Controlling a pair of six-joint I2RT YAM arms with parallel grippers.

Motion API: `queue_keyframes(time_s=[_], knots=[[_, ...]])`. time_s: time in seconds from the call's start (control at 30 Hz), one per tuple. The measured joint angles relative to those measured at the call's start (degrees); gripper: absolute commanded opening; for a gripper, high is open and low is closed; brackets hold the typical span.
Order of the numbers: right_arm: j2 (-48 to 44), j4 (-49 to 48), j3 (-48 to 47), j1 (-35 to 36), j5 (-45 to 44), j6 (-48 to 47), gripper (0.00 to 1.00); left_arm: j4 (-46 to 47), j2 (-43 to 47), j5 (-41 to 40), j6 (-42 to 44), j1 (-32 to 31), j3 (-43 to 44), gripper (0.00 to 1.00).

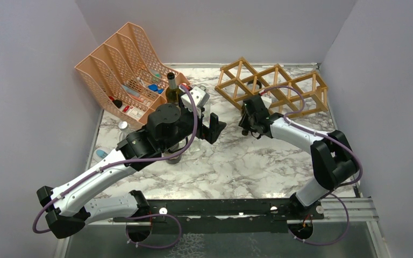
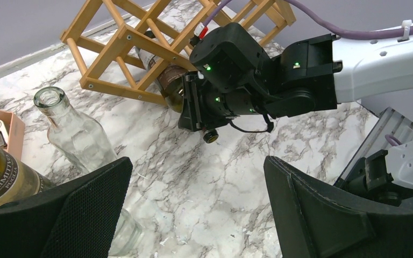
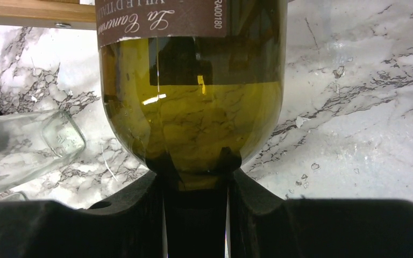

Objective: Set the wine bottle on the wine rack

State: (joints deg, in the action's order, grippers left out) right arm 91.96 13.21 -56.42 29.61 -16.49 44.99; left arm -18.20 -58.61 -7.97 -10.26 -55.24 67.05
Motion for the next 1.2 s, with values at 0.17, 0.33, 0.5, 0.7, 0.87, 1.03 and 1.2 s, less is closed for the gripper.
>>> queue_keyframes(time_s=[0.17,0.33,0.5,0.7,0.87,1.03,1.2], knots=[[1.4,-1.2,-0.7,-0.1,-0.4,-1.2,0.41,0.0,0.0,0.0,0.0,0.0,0.0,0.99],[2.8,-2.9,-1.9,-0.2,-1.1,-4.6,0.44,-0.3,0.0,0.0,0.0,0.0,0.0,0.99],[3.0,-3.6,-3.3,-0.8,-2.2,-6.1,0.6,-0.4,0.0,0.0,0.0,0.0,0.0,0.99],[3.0,-3.6,-4.3,-0.9,-3.6,-6.6,0.68,-0.4,0.0,0.0,0.0,0.0,0.0,0.99],[3.0,-3.4,-4.5,-0.9,-3.8,-7.4,0.75,-0.4,0.0,0.0,0.0,0.0,0.0,0.99],[0.0,-2.3,-4.3,-0.9,-3.8,-8.3,0.77,-0.4,0.0,0.0,0.0,0.0,0.0,0.99],[-8.8,-0.4,-3.0,-0.9,-3.7,-10.4,0.76,-1.5,-0.1,0.0,-0.1,0.0,0.4,0.99]])
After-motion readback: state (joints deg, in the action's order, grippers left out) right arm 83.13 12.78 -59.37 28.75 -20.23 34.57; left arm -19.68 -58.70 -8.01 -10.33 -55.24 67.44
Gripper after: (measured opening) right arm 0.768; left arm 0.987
